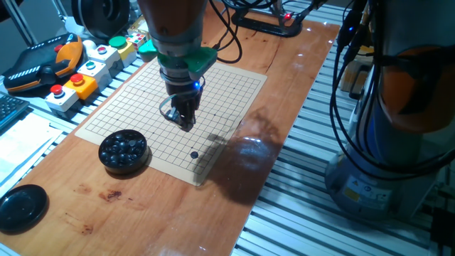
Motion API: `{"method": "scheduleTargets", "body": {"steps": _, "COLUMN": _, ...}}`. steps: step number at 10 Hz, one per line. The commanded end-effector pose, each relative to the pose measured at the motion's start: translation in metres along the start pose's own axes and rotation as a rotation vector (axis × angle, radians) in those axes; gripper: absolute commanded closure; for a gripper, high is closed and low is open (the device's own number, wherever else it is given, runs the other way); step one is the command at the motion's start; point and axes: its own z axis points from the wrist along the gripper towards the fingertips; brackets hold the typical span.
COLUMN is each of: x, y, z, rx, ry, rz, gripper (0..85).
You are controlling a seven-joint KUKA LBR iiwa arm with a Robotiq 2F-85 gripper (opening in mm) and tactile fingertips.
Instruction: Play the first move as black on the 3-4 point in the upper right corner of the Go board
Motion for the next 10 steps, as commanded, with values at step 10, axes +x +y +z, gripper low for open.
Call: {"method": "scheduleTargets", "body": {"steps": 10, "x": -0.0025, "y": -0.0027, "z": 0.0009, "rx": 0.011, "ry": 0.003, "rz": 0.011, "gripper": 84.3}}
